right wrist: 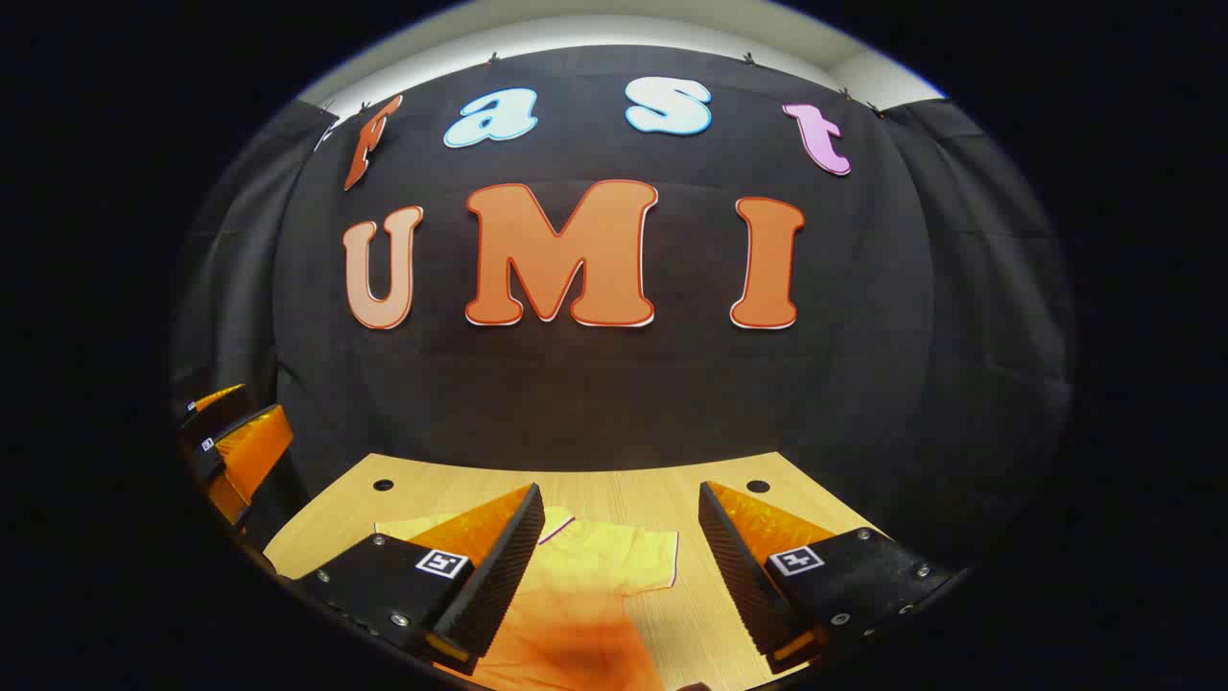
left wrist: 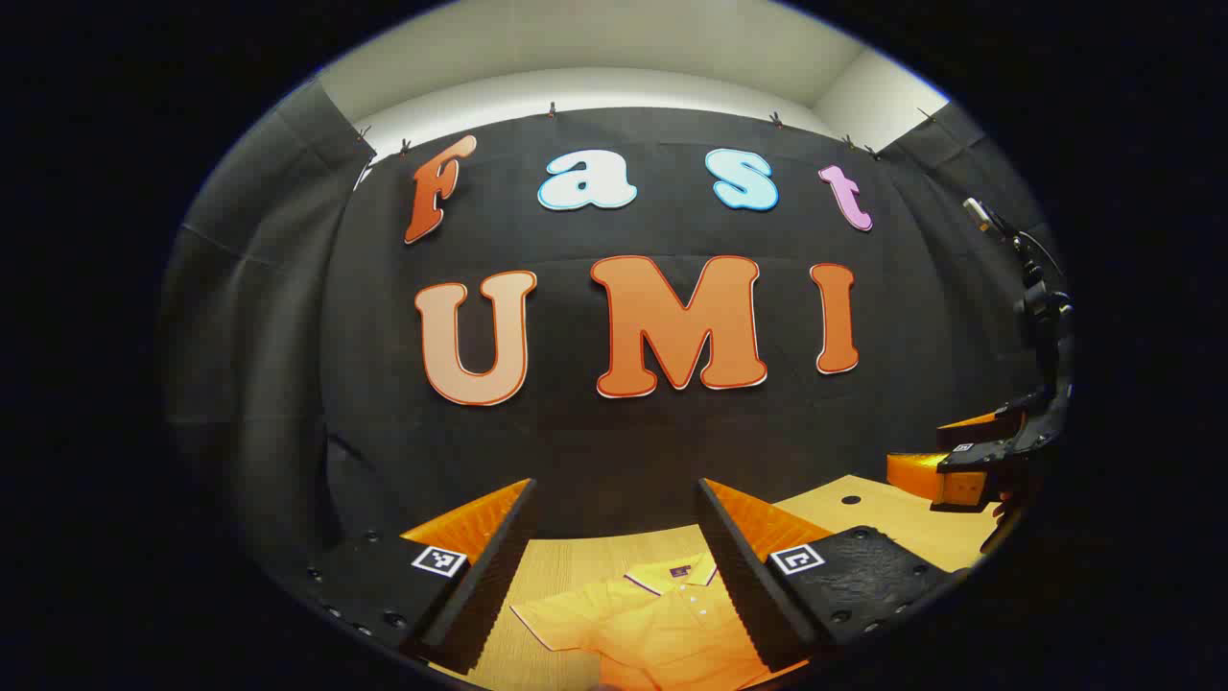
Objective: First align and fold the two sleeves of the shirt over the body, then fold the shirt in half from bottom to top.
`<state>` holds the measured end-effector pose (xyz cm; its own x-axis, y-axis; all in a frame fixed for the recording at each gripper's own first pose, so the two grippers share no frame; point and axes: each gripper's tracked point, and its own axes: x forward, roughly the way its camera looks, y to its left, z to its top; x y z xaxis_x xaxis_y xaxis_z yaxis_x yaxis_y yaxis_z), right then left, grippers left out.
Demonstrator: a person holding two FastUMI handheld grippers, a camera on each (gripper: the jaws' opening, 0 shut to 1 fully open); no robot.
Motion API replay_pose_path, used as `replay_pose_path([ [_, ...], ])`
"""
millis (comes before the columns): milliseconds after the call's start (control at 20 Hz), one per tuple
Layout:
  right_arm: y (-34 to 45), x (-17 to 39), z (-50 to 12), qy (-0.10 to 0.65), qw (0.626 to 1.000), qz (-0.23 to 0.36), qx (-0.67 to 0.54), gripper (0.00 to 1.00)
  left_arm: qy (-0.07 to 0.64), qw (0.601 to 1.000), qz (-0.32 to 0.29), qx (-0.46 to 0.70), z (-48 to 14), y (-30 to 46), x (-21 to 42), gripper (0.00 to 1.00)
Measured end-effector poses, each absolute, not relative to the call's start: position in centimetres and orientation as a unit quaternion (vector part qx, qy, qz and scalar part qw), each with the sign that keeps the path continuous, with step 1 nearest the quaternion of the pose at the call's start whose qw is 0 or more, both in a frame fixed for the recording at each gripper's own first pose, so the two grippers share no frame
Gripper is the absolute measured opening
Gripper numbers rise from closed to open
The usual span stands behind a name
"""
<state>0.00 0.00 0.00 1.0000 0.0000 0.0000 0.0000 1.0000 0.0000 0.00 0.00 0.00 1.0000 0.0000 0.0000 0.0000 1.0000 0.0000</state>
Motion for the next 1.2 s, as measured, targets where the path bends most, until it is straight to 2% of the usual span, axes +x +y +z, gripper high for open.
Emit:
replay_pose_path([
  [200,2.0,-0.5,-0.7,0.006,0.999,0.021,-0.024,0.98,0.009,1.0,0.0,-0.004,-0.6,0.3,-0.1,0.99],
  [500,2.1,2.1,0.3,0.001,0.998,0.053,-0.018,0.98,-0.008,0.999,0.046,0.026,1.1,1.1,-0.2,0.99],
  [700,1.0,3.7,0.9,-0.01,0.998,0.062,-0.027,0.98,0.01,0.998,0.061,0.025,0.3,0.6,-0.4,0.99],
  [850,-0.4,5.5,-1.6,0.033,0.997,0.059,-0.024,0.98,0.014,0.997,0.076,0.031,0.3,0.8,-0.7,0.99],
  [1200,-4.9,11.0,-8.7,0.183,0.982,0.038,0.014,0.98,0.042,0.99,0.128,0.033,-1.5,2.4,-3.2,0.99],
])
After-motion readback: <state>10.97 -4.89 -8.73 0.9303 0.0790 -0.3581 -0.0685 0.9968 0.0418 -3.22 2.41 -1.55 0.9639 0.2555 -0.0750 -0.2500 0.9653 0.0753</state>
